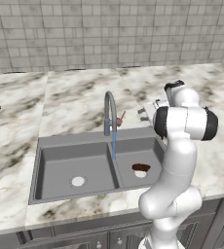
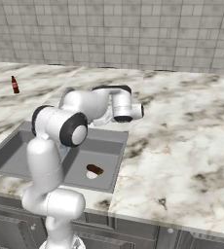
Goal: Turn on the sink faucet. Then move the sweet potato from the counter to the sink. Turn off the sink. Move the vegetable from the sink to the pot next to the stove. Finally move the pot to the front right burner.
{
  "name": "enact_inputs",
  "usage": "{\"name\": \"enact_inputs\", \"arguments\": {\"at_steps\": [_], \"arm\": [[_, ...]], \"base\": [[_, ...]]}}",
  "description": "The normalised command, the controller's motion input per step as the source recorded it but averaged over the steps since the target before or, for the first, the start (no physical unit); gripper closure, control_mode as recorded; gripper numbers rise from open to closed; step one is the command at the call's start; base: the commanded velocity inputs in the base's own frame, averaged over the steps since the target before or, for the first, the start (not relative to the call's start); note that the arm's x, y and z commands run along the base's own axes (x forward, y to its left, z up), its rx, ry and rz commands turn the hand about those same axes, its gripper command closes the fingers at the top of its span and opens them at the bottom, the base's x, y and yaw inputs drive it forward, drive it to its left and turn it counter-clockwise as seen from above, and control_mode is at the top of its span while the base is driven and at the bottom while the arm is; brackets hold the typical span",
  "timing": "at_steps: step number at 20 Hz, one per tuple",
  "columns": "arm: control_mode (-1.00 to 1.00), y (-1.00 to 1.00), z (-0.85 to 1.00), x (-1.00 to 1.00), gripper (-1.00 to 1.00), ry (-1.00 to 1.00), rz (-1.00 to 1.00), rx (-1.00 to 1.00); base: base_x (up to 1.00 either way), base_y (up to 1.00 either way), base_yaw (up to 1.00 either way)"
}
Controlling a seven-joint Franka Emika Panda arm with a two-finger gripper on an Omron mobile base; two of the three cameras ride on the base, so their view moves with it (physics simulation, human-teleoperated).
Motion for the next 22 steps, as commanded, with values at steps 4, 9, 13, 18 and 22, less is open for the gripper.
{"name": "enact_inputs", "arguments": {"at_steps": [4, 9, 13, 18, 22], "arm": [[-1.00, 0.00, -0.15, 0.31, -1.00, 0.00, 0.00, 0.00], [-1.00, 0.02, -0.16, 0.27, -1.00, 0.00, 0.00, 0.00], [-1.00, 0.01, -0.12, 0.31, -1.00, 0.00, 0.00, 0.00], [-1.00, 0.04, -0.09, 0.30, -1.00, 0.00, 0.00, 0.00], [-1.00, 0.04, -0.09, 0.29, -1.00, 0.00, 0.00, 0.00]], "base": [[0.00, 0.00, 0.00], [0.00, 0.00, 0.00], [0.00, 0.00, 0.00], [0.00, 0.00, 0.00], [0.00, 0.00, 0.00]]}}
